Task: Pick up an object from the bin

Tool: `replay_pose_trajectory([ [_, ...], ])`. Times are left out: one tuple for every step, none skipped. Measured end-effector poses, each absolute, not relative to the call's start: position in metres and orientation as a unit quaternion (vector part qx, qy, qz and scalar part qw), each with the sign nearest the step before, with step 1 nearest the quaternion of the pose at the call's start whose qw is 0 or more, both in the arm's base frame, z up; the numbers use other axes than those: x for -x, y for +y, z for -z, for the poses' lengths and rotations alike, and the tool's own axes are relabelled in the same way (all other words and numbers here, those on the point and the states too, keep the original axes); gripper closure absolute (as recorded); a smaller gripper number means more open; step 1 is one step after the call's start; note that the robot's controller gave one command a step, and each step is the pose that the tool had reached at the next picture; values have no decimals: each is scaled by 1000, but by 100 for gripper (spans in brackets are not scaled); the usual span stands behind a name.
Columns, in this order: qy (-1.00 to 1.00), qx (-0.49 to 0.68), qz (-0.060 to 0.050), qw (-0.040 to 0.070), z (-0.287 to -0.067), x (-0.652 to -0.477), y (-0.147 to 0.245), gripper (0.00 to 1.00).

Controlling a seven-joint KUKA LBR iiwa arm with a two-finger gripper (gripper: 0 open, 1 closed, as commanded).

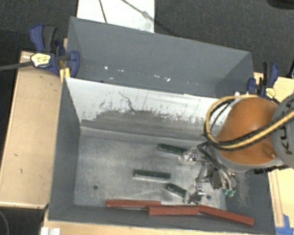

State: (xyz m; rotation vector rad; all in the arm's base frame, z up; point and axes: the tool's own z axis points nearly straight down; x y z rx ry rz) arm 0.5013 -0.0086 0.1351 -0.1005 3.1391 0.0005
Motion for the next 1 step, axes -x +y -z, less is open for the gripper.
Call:
replay_pose_trajectory([
  [1000,-10,0,2,-71,-506,43,0],
])
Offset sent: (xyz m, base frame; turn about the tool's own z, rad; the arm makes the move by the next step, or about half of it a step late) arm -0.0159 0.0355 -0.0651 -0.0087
